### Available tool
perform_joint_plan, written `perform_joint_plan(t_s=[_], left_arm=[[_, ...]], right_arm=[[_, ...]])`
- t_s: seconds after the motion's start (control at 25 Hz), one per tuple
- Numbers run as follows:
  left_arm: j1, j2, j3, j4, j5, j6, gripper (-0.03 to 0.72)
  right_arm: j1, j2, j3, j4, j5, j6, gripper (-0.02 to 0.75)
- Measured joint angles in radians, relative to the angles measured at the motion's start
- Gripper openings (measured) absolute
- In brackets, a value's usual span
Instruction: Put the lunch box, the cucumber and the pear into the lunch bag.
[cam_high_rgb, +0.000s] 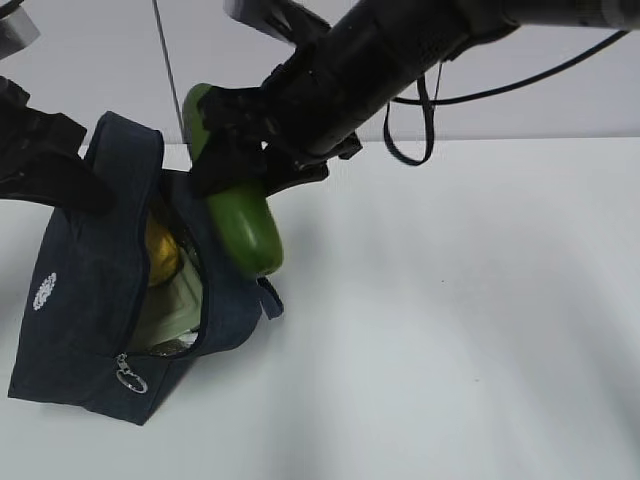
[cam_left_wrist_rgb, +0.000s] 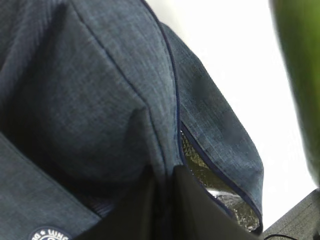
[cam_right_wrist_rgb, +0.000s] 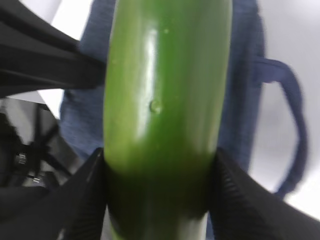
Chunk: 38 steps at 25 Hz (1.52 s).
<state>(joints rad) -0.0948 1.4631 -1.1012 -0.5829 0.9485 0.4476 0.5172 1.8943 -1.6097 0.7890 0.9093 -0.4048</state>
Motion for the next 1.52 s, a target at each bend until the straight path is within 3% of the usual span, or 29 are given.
perform_joint_plan(t_s=[0.12, 0.24, 0.68, 1.08, 1.52], left_arm=[[0.000, 0.000, 0.000, 0.000, 0.002, 0.000, 0.017], [0.000, 0.000, 0.000, 0.000, 0.003, 0.000, 0.017], [0.000, 0.000, 0.000, 0.000, 0.000, 0.000, 0.017], [0.000, 0.000, 0.000, 0.004, -0.001, 0.001, 0.017], [0.000, 0.000, 0.000, -0.004, 0.000, 0.003, 0.017]], right_arm=[[0.000, 0.014, 0.042, 0.184, -0.042, -0.106, 0.404], [0.000, 0.037, 0.057, 0.252, -0.095, -0.139, 0.404], [0.012, 0.114, 0.057, 0.311, -0.149, -0.149, 0.404], [0.077, 0.189, 0.057, 0.328, -0.152, -0.173, 0.404], [0.079, 0.210, 0.057, 0.294, -0.192, -0.192, 0.404]])
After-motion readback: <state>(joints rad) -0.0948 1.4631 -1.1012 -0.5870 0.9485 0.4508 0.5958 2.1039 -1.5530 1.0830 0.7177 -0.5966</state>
